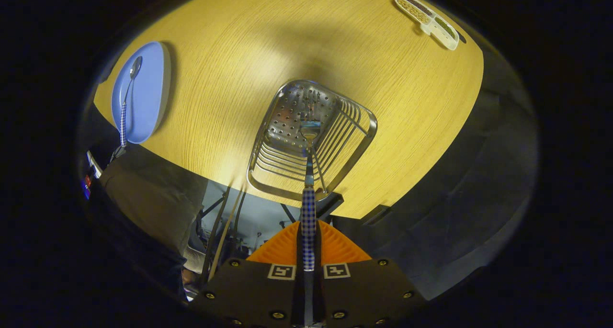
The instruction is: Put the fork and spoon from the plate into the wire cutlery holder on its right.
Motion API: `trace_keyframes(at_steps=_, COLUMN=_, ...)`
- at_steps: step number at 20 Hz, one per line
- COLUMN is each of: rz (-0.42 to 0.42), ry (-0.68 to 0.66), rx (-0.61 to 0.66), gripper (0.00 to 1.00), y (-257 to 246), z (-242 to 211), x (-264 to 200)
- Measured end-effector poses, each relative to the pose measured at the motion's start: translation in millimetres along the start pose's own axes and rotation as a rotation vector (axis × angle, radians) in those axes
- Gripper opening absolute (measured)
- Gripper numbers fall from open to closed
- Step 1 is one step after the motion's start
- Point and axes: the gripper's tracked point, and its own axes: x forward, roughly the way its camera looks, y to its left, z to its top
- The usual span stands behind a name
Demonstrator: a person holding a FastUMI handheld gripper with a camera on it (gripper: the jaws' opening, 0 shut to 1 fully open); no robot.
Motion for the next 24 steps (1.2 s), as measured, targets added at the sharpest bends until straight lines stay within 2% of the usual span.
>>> trace_keyframes(at_steps=3, rz=-0.004, ry=-0.015, rx=0.004, gripper=0.12, y=-2.3, z=3.6, x=-5.9)
trace_keyframes(at_steps=4, rz=-0.003, ry=-0.029, rx=0.006, gripper=0.22, y=-2.5, z=4.0, x=-6.9)
trace_keyframes(at_steps=5, rz=0.000, ry=-0.047, rx=0.011, gripper=0.37, y=-1.4, z=3.0, x=-12.9)
trace_keyframes(at_steps=8, rz=-0.025, ry=-0.156, rx=0.044, gripper=0.43, y=-8.4, z=1.1, x=-33.4)
trace_keyframes(at_steps=10, rz=-0.011, ry=-0.254, rx=0.077, gripper=0.95, y=-0.9, z=-0.9, x=-53.1)
trace_keyframes(at_steps=13, rz=0.016, ry=-0.397, rx=0.136, gripper=0.95, y=21.3, z=-4.4, x=-65.9)
trace_keyframes(at_steps=17, rz=0.104, ry=-0.511, rx=0.174, gripper=0.95, y=68.0, z=-9.9, x=-81.1)
trace_keyframes(at_steps=21, rz=0.164, ry=-0.559, rx=0.184, gripper=0.96, y=107.7, z=-7.0, x=-82.6)
trace_keyframes(at_steps=24, rz=0.160, ry=-0.562, rx=0.165, gripper=0.95, y=130.4, z=3.4, x=-74.8)
